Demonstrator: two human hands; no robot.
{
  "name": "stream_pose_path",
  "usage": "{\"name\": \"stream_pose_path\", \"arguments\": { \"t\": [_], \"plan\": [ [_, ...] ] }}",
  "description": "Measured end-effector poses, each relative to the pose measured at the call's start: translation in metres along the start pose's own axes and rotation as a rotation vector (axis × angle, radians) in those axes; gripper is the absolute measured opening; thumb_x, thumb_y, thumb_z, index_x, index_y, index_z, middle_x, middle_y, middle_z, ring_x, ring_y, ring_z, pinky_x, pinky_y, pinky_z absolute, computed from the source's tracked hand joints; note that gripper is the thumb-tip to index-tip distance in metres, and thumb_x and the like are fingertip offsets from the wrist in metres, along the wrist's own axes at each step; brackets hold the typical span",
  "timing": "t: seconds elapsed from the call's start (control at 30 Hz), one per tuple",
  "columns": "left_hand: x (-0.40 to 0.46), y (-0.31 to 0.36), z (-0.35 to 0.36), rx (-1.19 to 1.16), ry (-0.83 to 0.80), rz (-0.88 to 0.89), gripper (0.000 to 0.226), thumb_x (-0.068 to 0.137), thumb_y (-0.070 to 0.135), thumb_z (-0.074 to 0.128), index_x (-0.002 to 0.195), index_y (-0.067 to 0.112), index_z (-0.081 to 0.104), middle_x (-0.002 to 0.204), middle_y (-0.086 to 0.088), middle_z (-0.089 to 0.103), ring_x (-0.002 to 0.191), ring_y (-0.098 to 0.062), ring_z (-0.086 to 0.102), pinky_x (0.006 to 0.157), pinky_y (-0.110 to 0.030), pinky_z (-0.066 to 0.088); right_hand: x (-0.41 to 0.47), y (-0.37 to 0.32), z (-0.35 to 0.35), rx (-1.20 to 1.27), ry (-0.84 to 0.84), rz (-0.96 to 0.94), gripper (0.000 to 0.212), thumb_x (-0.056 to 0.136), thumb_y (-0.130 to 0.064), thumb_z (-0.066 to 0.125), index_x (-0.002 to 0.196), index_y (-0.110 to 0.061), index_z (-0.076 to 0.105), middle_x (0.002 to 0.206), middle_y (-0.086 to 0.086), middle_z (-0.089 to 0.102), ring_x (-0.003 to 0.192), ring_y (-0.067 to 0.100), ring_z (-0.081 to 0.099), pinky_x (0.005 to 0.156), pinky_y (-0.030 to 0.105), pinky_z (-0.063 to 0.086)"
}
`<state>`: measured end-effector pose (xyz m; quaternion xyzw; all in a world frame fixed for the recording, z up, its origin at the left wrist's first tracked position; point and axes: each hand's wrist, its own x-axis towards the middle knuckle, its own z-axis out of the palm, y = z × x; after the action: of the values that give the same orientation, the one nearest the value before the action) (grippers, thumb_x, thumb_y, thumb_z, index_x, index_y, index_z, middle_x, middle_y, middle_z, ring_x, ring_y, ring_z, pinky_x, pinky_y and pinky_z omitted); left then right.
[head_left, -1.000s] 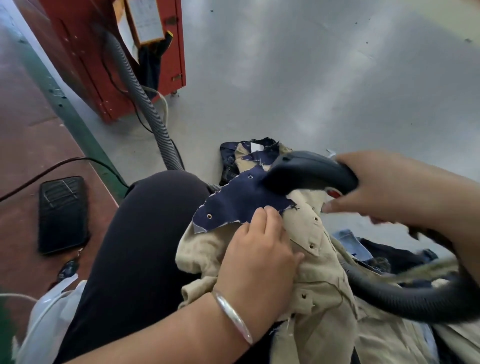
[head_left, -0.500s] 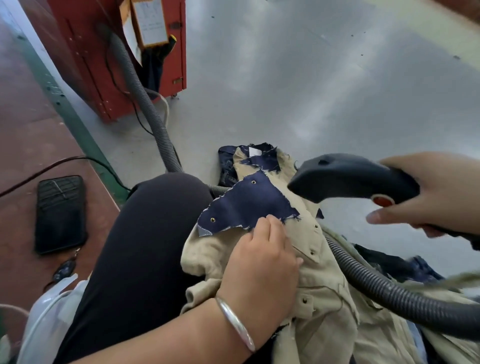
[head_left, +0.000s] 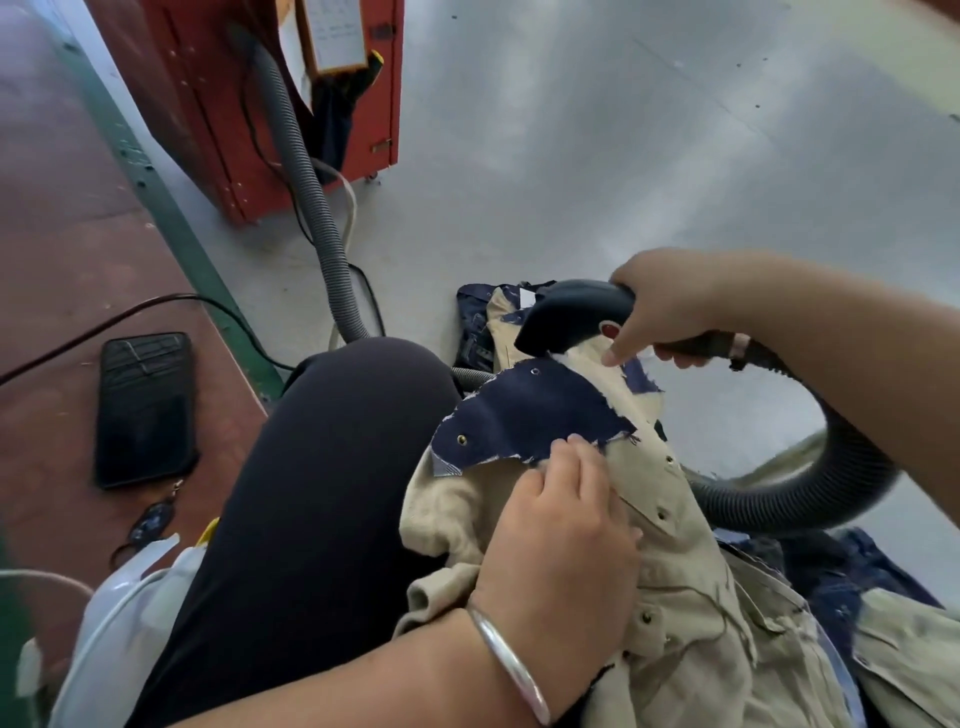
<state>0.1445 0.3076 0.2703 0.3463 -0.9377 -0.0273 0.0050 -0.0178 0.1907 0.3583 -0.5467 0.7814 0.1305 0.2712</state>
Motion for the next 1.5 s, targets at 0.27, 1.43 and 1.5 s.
{"name": "stream_pose_path", "arguments": {
  "t": [0.27,1.43,1.5],
  "plan": [
    [-0.005,0.005,0.001,0.000,0.014,0.012,0.051,0.088,0.034,0.033,0.114,0.008,0.068,0.115,-0.012,0.067,0.104,-0.022,0.064,0.076,-0.025,0.053,-0.055,0.042,-0.033,0.071,0.184,0.020,0.032,0.069,-0.034,0.086,0.082,-0.020,0.061,0.049,0.009,0.065,0.036,0.022,0.062,0.038,0.031,0.050],
    [-0.027,0.032,0.005,0.001,0.063,0.117,0.053,0.083,-0.001,0.026,0.094,0.008,0.076,0.092,-0.014,0.073,0.081,-0.023,0.070,0.061,-0.021,0.051,-0.173,0.097,0.055,-0.021,0.297,-0.009,0.046,0.051,-0.078,0.068,0.084,-0.048,0.055,0.060,-0.021,0.062,0.046,0.002,0.058,0.050,0.032,0.053],
    [-0.026,0.034,0.004,0.005,0.052,0.152,0.044,0.076,0.007,0.036,0.094,0.006,0.075,0.091,-0.016,0.073,0.079,-0.025,0.070,0.061,-0.021,0.050,-0.164,0.069,0.061,-0.052,0.220,0.017,0.037,0.055,-0.069,0.071,0.083,-0.055,0.049,0.069,-0.035,0.060,0.045,-0.003,0.052,0.046,0.029,0.046]
  ]
}}
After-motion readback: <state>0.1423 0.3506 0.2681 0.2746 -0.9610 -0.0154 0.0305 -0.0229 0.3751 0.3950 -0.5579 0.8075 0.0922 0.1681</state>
